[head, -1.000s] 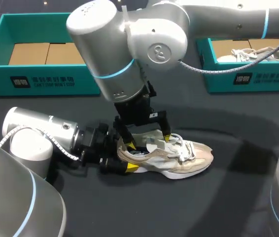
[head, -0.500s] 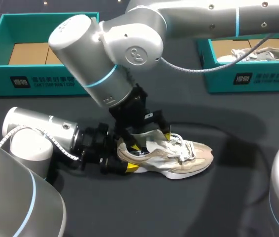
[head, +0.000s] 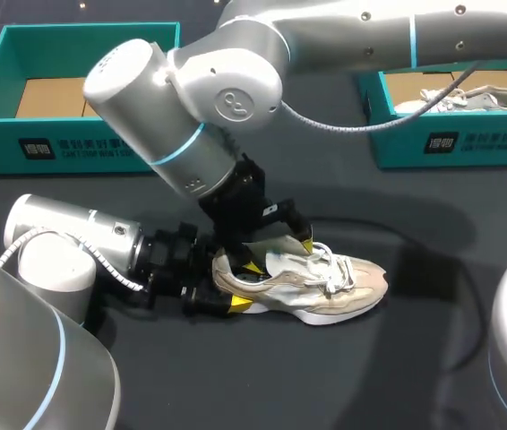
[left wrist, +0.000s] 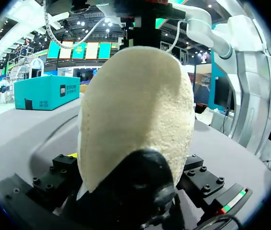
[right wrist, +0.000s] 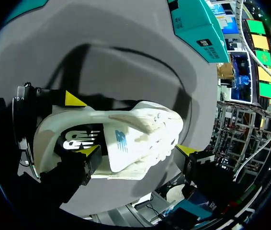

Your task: Take the shoe out of the shoebox, open the shoe tongue, remove and reinsert the insole, then place the shoe into the shoebox

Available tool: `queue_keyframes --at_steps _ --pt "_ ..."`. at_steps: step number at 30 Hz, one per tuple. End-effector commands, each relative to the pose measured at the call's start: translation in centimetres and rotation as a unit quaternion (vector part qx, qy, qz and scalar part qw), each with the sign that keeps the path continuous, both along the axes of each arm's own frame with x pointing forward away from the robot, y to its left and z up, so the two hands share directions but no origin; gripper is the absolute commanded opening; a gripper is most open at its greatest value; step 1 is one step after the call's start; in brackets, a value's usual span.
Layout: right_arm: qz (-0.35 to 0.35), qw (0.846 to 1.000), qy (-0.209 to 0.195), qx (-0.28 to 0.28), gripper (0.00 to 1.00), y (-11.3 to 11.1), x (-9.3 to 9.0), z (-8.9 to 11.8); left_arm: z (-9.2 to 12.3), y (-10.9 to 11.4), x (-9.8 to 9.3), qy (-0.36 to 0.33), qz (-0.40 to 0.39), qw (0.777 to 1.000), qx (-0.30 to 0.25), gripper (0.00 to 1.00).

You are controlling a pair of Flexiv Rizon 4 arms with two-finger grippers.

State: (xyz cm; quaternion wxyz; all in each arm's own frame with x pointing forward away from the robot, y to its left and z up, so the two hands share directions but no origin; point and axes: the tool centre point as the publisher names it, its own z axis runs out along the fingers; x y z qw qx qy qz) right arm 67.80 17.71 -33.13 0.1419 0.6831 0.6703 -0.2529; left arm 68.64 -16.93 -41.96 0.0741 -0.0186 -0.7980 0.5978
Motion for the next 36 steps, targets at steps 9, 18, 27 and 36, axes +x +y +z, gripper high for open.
queue_keyframes --at_steps 9,18,27,36 --pt "-0.191 0.974 -0.118 -0.020 1.00 -2.3 0.5 -1.2 0.0 0.1 0.0 0.000 0.000 1.000 0.001 0.00" --pt "-0.203 0.972 -0.118 -0.013 1.00 -3.1 1.0 -1.4 0.0 0.1 0.0 0.000 0.000 1.000 0.001 0.00" --pt "-0.213 0.968 -0.132 -0.009 0.61 -3.6 0.5 -0.7 0.0 0.1 0.0 0.000 0.000 1.000 0.001 0.00" --pt "-0.223 0.965 -0.140 -0.007 0.45 -4.0 -0.1 -0.4 0.0 0.1 0.0 0.000 0.000 1.000 0.001 0.00"
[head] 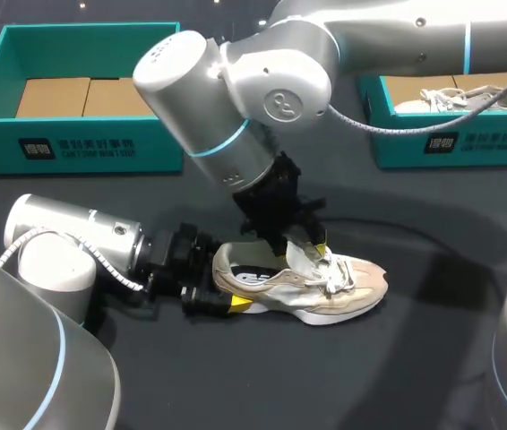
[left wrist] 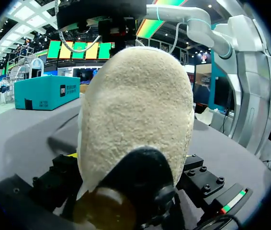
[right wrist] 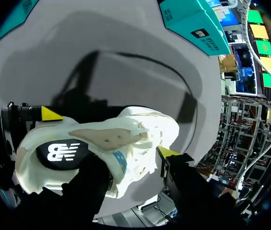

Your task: Take the shoe out of the shoebox, open the shoe tongue, remove and reinsert the insole, then place the shoe into the shoebox

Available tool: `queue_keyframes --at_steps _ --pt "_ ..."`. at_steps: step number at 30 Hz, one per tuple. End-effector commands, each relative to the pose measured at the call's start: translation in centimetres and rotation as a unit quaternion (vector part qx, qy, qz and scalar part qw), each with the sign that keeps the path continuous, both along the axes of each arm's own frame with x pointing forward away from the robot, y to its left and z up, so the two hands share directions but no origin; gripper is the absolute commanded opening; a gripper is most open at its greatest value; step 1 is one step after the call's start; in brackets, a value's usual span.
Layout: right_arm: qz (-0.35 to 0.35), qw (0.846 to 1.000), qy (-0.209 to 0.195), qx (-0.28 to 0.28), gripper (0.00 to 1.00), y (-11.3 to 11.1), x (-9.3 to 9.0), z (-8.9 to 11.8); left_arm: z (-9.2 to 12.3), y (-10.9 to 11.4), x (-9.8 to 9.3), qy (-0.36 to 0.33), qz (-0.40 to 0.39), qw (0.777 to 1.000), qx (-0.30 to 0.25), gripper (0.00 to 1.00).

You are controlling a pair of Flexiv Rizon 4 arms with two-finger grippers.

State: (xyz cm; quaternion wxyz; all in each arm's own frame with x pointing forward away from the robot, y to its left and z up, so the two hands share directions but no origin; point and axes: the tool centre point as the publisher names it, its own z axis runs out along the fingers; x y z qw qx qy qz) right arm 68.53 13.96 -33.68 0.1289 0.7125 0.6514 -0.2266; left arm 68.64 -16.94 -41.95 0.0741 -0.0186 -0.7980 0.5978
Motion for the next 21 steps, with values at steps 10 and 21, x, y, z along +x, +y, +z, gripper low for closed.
queue_keyframes --at_steps 10,21 --pt "-0.191 0.975 -0.114 -0.013 0.00 0.2 -1.5 0.9 -0.1 0.1 0.0 0.000 0.000 1.000 0.001 0.00" --pt "-0.173 0.981 -0.056 0.066 0.00 -1.7 -1.5 2.6 -0.1 0.1 0.0 0.000 0.000 1.000 0.001 0.00"
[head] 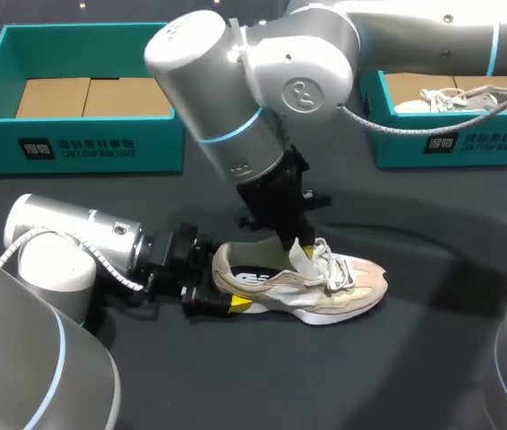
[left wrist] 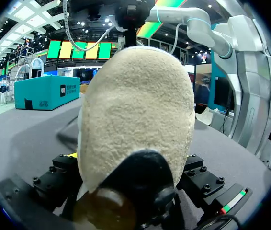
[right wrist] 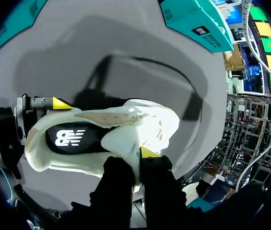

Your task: Take the shoe out of the shoebox, open the shoe tongue, remove and reinsert the insole, then place the shoe into the shoebox

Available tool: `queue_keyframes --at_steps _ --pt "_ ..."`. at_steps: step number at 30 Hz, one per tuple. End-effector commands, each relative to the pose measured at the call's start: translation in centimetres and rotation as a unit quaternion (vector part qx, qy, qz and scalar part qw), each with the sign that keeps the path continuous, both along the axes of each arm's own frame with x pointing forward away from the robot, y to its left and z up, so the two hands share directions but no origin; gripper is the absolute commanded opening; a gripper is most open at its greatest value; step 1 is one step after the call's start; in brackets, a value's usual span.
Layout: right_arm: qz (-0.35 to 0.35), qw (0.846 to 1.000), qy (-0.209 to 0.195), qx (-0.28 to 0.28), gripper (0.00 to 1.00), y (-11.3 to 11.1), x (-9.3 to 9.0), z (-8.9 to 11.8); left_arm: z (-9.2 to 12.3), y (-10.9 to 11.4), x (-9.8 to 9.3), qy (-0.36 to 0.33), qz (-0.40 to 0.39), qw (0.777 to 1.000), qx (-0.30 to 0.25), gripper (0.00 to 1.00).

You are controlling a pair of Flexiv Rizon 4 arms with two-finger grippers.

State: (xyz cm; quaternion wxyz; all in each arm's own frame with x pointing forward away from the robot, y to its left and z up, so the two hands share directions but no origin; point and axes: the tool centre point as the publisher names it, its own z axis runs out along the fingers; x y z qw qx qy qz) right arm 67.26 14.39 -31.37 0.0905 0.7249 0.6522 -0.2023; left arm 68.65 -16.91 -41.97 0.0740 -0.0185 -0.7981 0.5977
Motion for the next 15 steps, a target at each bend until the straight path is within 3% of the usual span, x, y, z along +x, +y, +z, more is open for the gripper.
queue_keyframes --at_steps 1,15 --pt "-0.163 0.985 -0.054 0.020 0.00 -2.16 -0.18 0.26 -0.04 0.09 0.02 0.000 0.000 1.000 0.000 0.00" --pt "-0.170 0.983 -0.057 0.035 0.00 -2.88 -0.49 0.27 -0.04 0.09 0.02 0.000 0.000 1.000 0.000 0.00"
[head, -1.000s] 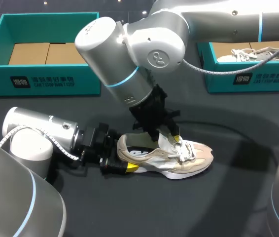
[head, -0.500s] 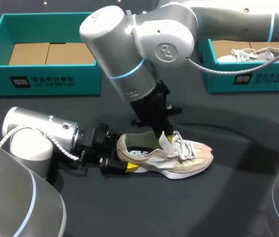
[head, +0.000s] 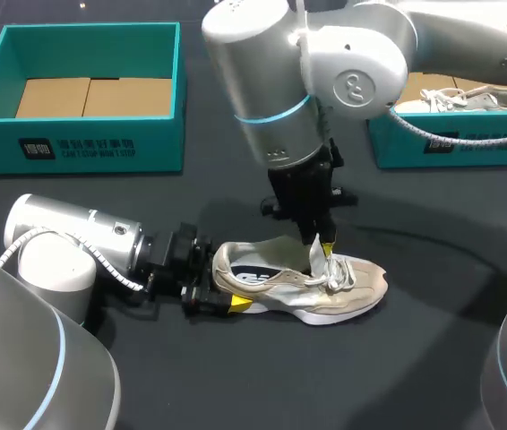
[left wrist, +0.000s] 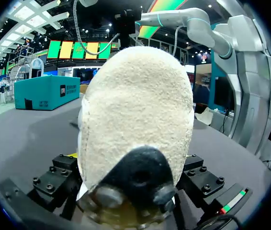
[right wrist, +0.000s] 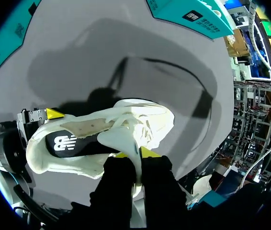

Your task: Take the shoe out of the shoebox, open the shoe tongue, remove and reinsert the insole, then place the shoe into the shoebox

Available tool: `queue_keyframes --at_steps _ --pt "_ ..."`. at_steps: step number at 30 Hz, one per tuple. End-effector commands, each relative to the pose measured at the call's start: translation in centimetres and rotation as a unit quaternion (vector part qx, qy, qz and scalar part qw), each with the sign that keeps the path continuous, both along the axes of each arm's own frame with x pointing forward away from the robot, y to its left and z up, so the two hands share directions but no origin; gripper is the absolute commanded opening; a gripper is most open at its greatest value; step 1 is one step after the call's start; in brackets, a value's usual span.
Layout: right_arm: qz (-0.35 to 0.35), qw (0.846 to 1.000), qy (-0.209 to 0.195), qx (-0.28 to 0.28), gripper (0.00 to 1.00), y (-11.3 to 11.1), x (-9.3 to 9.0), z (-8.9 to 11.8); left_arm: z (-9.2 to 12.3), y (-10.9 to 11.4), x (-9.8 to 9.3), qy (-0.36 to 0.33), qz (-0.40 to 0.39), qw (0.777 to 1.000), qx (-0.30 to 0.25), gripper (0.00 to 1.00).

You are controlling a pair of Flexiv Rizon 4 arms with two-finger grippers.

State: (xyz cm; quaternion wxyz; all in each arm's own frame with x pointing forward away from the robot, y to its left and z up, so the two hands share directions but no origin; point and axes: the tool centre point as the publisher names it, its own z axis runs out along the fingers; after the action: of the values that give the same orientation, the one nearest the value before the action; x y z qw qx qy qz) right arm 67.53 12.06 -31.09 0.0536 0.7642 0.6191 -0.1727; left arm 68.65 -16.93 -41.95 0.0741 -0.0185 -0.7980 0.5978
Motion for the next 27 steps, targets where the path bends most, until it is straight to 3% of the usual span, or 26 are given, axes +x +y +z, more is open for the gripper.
queue_keyframes --at_steps 1,7,11,27 --pt "-0.116 0.992 -0.047 0.000 0.00 -0.8 -0.9 0.1 -0.1 0.1 0.0 0.000 0.000 1.000 0.001 0.00" --pt "-0.107 0.989 -0.056 0.084 0.00 -3.6 -1.8 -0.6 -0.1 0.1 0.0 0.000 0.000 1.000 0.001 0.00" --pt "-0.097 0.985 -0.037 0.136 0.00 -4.9 -1.8 -1.8 -0.1 0.1 0.0 0.000 0.000 1.000 0.001 0.00" --pt "-0.097 0.985 -0.037 0.136 0.00 -4.9 -1.8 -1.8 -0.1 0.1 0.0 0.000 0.000 1.000 0.001 0.00"
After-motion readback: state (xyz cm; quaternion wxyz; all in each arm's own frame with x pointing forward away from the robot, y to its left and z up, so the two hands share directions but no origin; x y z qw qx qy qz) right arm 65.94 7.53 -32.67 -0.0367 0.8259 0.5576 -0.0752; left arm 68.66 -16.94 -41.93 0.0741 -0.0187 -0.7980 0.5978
